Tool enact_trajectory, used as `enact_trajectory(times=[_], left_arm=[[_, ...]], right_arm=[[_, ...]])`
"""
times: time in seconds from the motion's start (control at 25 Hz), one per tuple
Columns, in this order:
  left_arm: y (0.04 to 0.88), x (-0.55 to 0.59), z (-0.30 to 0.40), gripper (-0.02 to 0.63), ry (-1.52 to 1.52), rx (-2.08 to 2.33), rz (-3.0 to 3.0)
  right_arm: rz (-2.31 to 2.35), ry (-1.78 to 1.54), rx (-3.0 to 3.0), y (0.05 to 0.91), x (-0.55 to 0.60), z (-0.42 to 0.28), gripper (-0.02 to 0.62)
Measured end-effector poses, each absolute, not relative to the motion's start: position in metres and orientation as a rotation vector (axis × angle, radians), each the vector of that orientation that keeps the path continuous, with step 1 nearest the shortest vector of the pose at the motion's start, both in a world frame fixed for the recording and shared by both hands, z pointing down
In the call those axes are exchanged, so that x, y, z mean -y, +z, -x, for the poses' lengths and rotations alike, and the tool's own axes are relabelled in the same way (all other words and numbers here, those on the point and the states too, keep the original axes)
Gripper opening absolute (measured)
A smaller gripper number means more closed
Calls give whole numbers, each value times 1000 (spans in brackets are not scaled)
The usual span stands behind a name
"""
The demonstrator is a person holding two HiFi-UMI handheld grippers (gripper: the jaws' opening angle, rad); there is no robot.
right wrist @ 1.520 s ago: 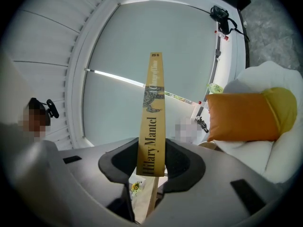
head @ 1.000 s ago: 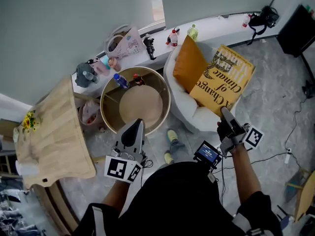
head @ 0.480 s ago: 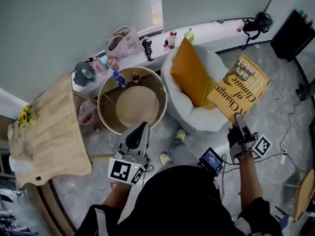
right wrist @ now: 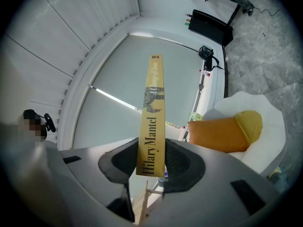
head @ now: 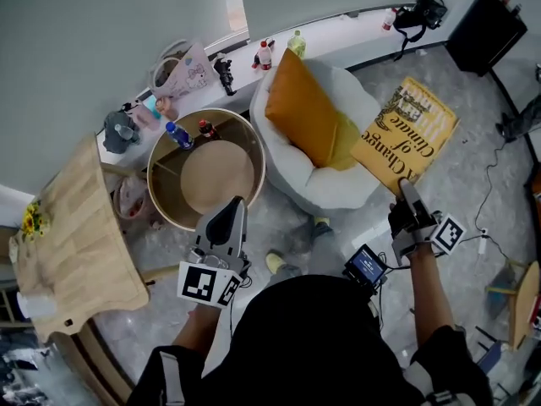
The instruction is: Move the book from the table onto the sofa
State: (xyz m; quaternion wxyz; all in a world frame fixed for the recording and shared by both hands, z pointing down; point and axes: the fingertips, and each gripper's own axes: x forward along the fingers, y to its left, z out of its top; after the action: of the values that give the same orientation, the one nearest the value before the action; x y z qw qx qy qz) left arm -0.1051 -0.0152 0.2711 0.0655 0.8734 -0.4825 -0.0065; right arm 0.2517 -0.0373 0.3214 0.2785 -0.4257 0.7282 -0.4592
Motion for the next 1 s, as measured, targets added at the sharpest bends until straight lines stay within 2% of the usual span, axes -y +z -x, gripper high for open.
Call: enact_trajectory(times=[0.56,1.0], left_arm=[[275,140,-7,14,98,1435,-2608],[327,198,-59,14,249,1451,-2534]], right_arm=[[1114,-1403,-1997,373,153,-332,150],[1055,-1518,-2048,462,220,-371,150]])
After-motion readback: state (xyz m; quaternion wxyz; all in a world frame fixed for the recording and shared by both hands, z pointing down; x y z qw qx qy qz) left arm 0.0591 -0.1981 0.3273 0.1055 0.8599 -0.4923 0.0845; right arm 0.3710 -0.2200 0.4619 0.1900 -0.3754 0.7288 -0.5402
